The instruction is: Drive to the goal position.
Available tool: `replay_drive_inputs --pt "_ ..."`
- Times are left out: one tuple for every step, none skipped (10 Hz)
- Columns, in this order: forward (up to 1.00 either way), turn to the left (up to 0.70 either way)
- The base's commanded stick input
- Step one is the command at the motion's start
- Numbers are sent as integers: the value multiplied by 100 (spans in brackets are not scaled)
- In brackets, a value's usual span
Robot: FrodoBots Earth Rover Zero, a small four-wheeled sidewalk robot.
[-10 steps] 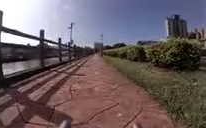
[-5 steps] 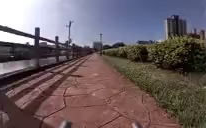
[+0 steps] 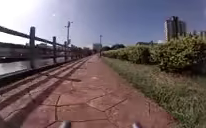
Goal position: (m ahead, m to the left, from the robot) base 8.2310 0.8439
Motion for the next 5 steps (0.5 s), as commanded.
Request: replay_drive_inputs --pt "50 0" --pt "50 0" --pt "50 0" --pt "50 0" --pt "50 15"
